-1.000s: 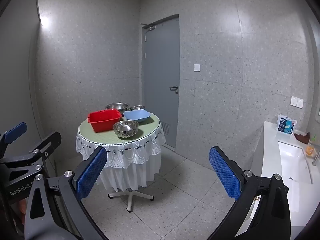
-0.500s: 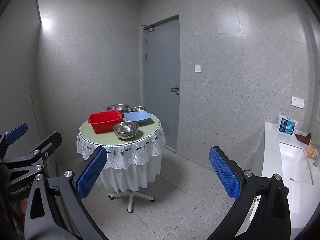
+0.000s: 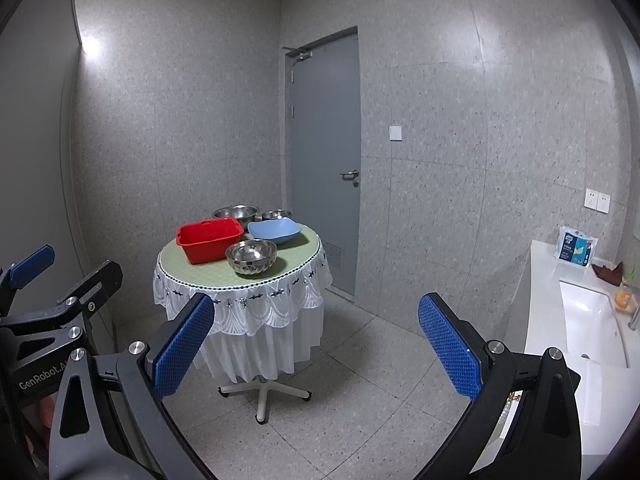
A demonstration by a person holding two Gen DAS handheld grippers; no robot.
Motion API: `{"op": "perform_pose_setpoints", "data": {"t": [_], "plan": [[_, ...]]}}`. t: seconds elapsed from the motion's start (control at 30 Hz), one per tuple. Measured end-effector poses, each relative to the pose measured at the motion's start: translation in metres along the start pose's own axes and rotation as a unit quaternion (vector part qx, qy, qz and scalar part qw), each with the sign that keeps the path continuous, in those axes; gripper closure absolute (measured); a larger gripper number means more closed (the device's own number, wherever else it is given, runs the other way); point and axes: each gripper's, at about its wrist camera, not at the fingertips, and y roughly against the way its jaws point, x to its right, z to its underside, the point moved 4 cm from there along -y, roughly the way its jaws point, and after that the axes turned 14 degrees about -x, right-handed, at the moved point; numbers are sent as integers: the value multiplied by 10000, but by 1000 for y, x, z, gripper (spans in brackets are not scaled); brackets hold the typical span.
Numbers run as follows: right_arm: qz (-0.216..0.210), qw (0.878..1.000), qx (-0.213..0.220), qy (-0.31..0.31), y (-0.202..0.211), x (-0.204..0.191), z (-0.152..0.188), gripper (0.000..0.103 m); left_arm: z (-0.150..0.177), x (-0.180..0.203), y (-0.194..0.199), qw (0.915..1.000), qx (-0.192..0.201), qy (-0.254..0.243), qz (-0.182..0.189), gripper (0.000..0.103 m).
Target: Organize plates and bowls
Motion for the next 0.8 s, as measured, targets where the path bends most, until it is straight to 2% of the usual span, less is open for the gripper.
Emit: {"op": "perform_pose_setpoints", "data": {"t": [0.8], "plan": [[-82,10000,-52,8,-9,6,-3,0,-7,5,-1,10000,-38,8,-68,1]]}}
